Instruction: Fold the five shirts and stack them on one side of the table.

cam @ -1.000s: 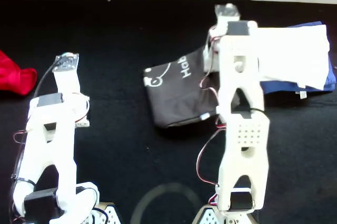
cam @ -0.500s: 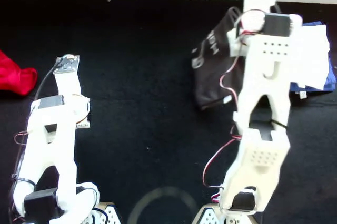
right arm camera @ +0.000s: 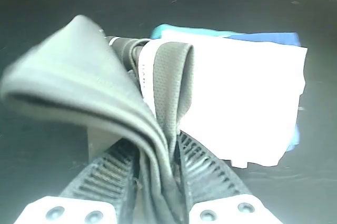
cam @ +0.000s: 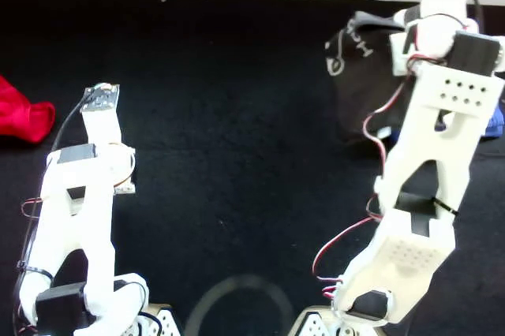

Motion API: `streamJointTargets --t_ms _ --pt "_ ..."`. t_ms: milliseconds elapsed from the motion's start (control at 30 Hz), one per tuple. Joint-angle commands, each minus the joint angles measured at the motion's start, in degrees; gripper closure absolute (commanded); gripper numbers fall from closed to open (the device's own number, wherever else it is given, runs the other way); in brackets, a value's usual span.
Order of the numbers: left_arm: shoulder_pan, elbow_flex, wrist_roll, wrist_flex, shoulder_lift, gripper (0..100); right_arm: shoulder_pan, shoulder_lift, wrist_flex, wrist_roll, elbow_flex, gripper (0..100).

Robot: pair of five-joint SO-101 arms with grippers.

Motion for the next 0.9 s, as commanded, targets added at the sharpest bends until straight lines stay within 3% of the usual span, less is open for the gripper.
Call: streamJointTargets --t_ms 0,333,867 --pt "-0.40 -0.22 -0.44 -0.70 -1.80 99 3.38 -3.38 -3.65 1.58 -2.15 99.3" --pt "-0.40 -0.22 -0.44 -0.70 -1.80 99 12.18 13.32 -13.41 4.66 -2.77 99.3" --pt "-0.40 -0.22 -0.44 -0.62 -1.80 99 16.04 23.52 -29.76 8.53 -2.77 99.3"
